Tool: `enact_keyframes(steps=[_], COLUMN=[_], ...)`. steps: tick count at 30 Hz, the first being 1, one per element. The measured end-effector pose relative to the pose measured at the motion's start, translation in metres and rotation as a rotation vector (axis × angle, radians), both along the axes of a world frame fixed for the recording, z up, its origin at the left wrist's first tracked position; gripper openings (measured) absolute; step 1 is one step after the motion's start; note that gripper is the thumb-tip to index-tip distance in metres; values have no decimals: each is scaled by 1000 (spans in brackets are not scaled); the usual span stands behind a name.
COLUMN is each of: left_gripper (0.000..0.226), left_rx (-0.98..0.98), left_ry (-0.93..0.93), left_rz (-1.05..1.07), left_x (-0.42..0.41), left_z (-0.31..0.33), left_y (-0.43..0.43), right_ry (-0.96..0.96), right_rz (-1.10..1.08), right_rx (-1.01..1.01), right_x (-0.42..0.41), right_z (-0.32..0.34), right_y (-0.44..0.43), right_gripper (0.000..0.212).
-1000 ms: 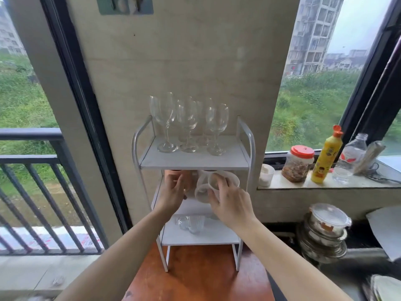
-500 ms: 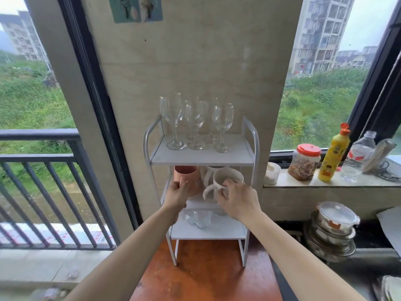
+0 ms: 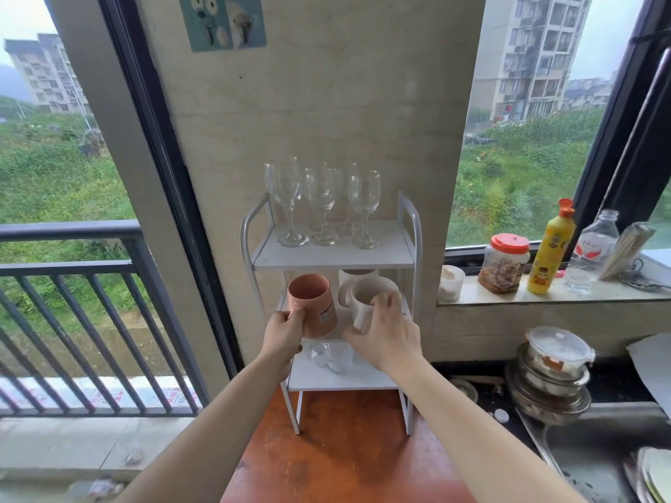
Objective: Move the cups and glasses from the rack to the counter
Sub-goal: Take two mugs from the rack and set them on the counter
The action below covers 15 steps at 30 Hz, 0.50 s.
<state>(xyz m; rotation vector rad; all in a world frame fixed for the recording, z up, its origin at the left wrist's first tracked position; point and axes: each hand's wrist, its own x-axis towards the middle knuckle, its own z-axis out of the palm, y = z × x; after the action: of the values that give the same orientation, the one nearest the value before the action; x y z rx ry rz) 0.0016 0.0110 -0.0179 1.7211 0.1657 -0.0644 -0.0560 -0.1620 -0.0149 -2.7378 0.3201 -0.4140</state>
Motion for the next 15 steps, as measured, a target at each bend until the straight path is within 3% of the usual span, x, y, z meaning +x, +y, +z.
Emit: enact_keyframes(steps=[3,10,15], left_gripper=[29,39,38], left_rx=[9,-13,-59], left_ry=[-8,-13,10], left_rz=[-6,-67,-94], left_x=[1,3,-3], left_z=[-3,-10,-8], left_y=[1,6,5], right_ry=[-161,-466,-318], right_rz=[87,-33,-99], right_rx=[60,494,994], right_x=[-9,-20,-18], right_z=[-11,-34,-26], right_y=[-4,15,26], right_gripper=[44,46,27])
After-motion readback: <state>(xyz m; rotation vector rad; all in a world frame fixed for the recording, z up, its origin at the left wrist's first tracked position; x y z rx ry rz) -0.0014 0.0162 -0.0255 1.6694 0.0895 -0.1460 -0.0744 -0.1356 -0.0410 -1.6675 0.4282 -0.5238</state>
